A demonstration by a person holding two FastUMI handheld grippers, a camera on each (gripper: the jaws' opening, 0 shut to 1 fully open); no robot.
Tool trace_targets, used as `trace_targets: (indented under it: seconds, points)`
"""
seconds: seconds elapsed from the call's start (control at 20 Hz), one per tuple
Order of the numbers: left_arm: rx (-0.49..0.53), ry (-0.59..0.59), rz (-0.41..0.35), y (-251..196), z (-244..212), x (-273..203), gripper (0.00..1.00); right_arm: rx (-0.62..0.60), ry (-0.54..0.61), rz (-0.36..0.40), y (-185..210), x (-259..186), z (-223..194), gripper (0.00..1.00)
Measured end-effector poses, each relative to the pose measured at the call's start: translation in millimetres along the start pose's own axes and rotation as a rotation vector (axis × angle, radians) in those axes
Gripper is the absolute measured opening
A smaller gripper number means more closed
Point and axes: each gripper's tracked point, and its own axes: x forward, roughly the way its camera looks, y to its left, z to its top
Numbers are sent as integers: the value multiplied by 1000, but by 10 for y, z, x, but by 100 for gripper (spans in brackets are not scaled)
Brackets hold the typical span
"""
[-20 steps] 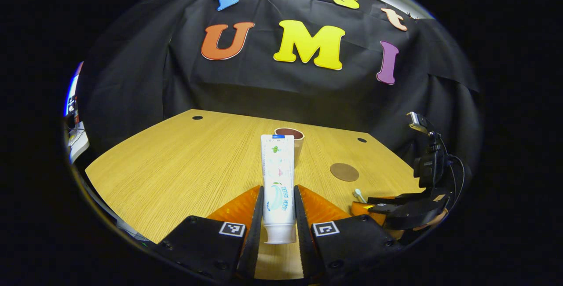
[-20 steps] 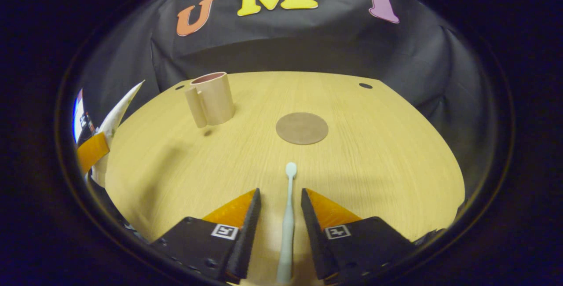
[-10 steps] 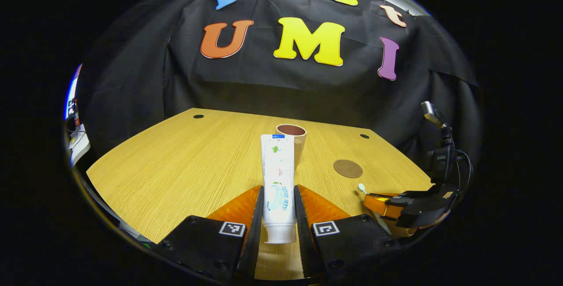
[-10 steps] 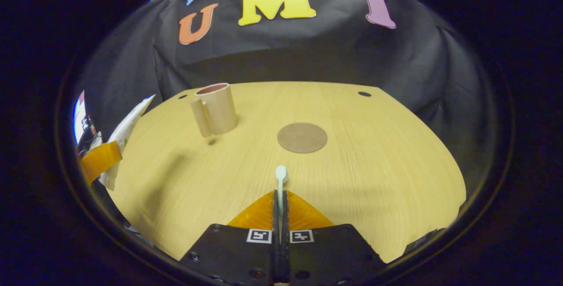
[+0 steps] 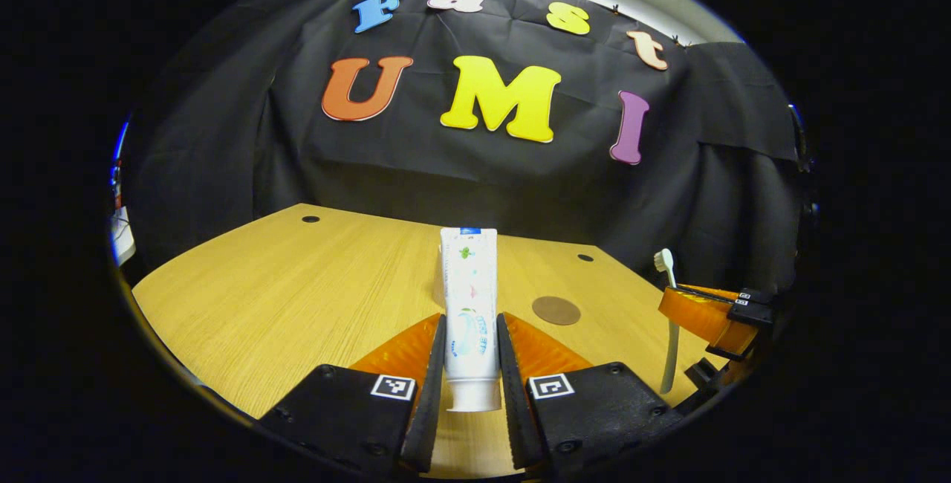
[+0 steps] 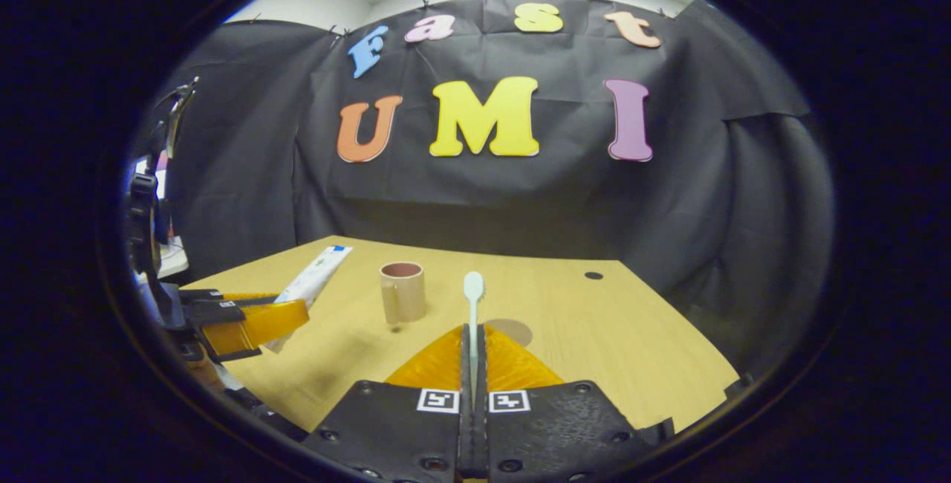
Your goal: Put the toothbrush and toothpaste on the desktop into the cup, then pick up the cup and place it on the coaster on the desktop.
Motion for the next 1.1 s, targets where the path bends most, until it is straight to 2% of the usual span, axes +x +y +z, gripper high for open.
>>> trace_targets:
  seconds: [0.05, 0.1, 0.15, 0.35, 0.45, 0.6, 0.75, 0.8, 0.85, 0.9, 1.1]
  points:
    - [4, -5, -8, 6, 27, -12, 41, 8, 1, 7, 3, -53, 2, 0]
    - [15, -12, 0, 34, 64, -30, 46, 17, -7, 15, 7, -101, 22, 0]
    - [26, -20, 10, 81, 94, -46, 41, 21, -26, 10, -22, -139, 72, 0]
    - [72, -78, 89, 269, 327, -6, 41, 48, -84, 15, -118, -263, 164, 0]
    - [100, -89, 99, 279, 463, 99, 41, 67, -92, 16, -198, -298, 173, 0]
    - [94, -107, 102, 273, 690, 427, 41, 93, -112, -5, -367, -353, 189, 0]
    - [103, -106, 140, 377, 861, 833, 42, 102, -140, -20, -536, -427, 270, 0]
    - [102, -110, 136, 350, 918, 982, 41, 106, -154, -30, -603, -432, 297, 0]
    - [107, -114, 124, 324, 990, 1132, 46, 115, -162, -32, -644, -444, 323, 0]
    - [105, -118, 126, 333, 1026, 1269, 41, 128, -165, -33, -665, -444, 317, 0]
    - [91, -113, 90, 242, 1080, 1651, 41, 149, -147, -27, -689, -412, 240, 0]
